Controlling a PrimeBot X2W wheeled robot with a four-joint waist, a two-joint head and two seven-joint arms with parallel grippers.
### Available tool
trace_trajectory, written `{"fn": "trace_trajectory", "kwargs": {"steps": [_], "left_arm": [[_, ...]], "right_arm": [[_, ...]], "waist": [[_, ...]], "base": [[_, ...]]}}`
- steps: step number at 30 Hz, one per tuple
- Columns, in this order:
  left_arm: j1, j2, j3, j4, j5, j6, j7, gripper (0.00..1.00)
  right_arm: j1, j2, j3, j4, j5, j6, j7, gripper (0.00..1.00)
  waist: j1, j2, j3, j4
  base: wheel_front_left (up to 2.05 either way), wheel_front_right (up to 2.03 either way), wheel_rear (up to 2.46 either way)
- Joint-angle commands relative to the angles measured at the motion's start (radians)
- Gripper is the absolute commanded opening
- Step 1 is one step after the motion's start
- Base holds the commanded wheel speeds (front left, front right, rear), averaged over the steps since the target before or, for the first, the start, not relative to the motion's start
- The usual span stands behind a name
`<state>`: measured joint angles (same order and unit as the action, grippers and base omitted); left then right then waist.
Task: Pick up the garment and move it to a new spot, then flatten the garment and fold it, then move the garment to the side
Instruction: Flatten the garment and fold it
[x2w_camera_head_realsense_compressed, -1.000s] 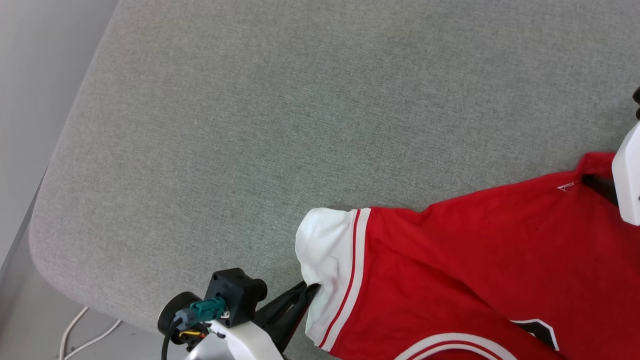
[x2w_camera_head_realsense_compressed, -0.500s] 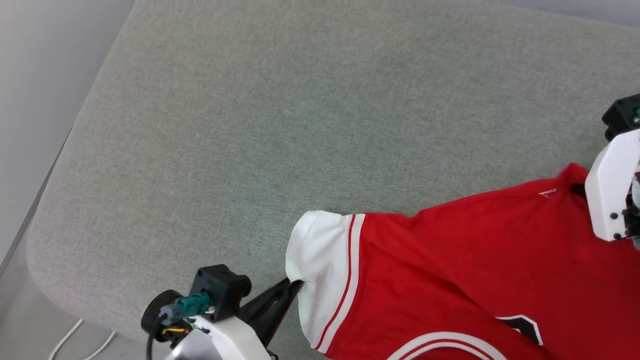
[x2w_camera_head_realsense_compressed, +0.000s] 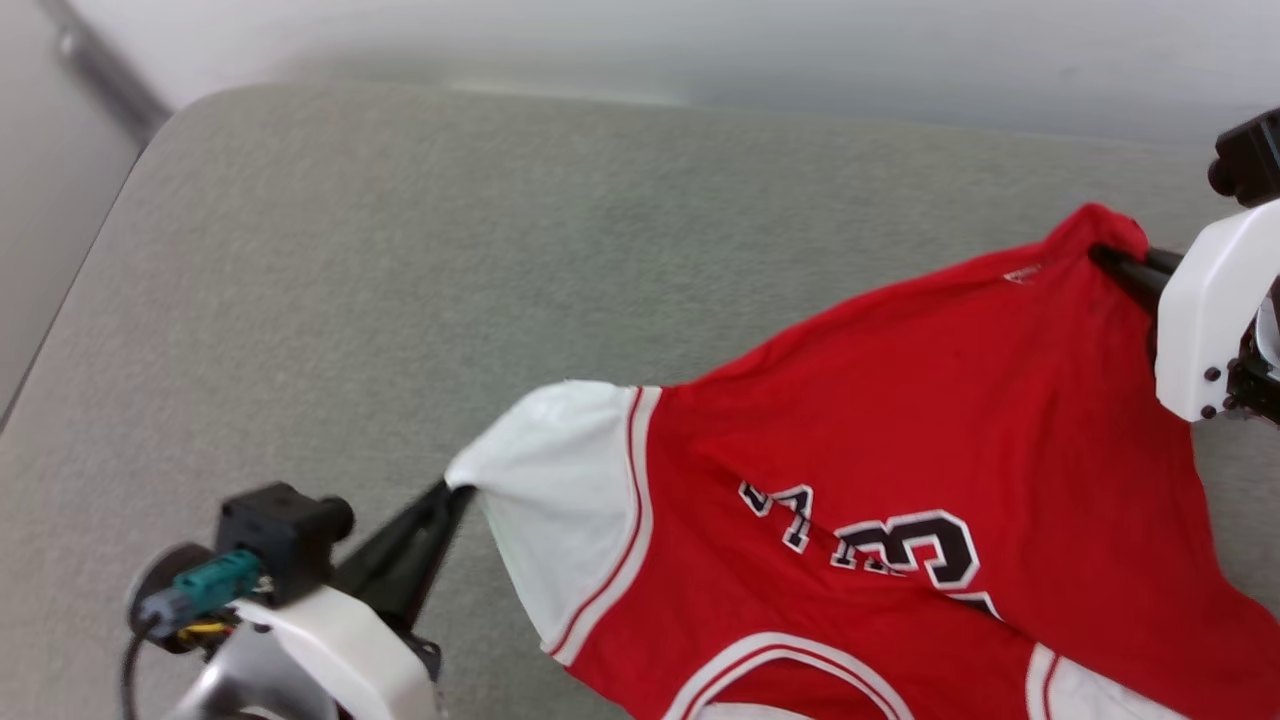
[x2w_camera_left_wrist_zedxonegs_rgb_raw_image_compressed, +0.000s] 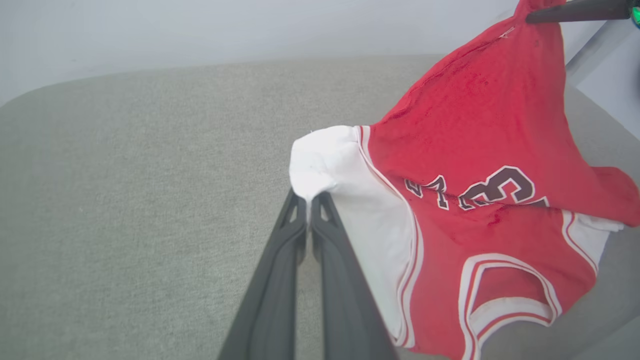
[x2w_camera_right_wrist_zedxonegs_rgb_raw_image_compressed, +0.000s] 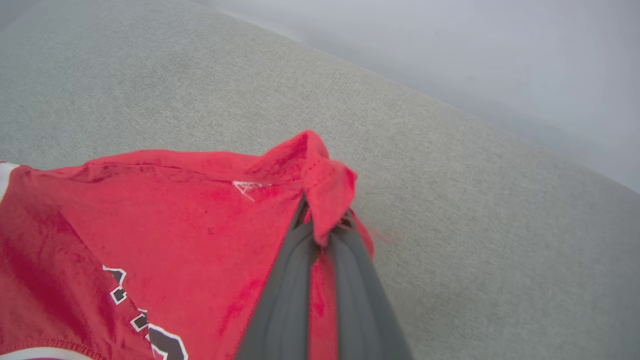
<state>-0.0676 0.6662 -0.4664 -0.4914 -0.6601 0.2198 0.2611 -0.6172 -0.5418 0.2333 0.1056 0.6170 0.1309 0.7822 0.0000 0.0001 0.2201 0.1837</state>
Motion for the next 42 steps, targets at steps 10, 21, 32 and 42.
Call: {"fn": "trace_trajectory", "kwargs": {"steps": [10, 21, 32, 42], "left_arm": [[-0.038, 0.077, 0.152, -0.092, 0.017, 0.049, -0.046, 0.0], [-0.214, 0.103, 0.312, -0.185, 0.036, 0.069, -0.119, 0.0], [-0.501, 0.089, 0.357, -0.179, 0.061, 0.063, -0.151, 0.0], [-0.838, 0.119, 0.371, -0.057, 0.048, 0.007, -0.13, 0.0]], "right_arm": [[-0.034, 0.007, -0.038, -0.184, 0.023, 0.0, -0.07, 0.0], [-0.068, 0.062, -0.133, -0.391, -0.005, 0.0, -0.073, 0.0], [-0.138, 0.111, -0.178, -0.458, -0.036, 0.0, -0.1, 0.0], [-0.298, 0.128, -0.231, -0.432, -0.067, 0.0, -0.146, 0.0]], "waist": [[0.0, -0.0001, -0.127, -0.173], [0.0, -0.0001, -0.134, -0.265], [0.0, -0.0001, -0.059, -0.316], [0.0, -0.0001, 0.122, -0.328]], "base": [[0.0, 0.0, 0.0], [0.0, 0.0, 0.0], [0.0, 0.0, 0.0], [0.0, 0.0, 0.0]]}}
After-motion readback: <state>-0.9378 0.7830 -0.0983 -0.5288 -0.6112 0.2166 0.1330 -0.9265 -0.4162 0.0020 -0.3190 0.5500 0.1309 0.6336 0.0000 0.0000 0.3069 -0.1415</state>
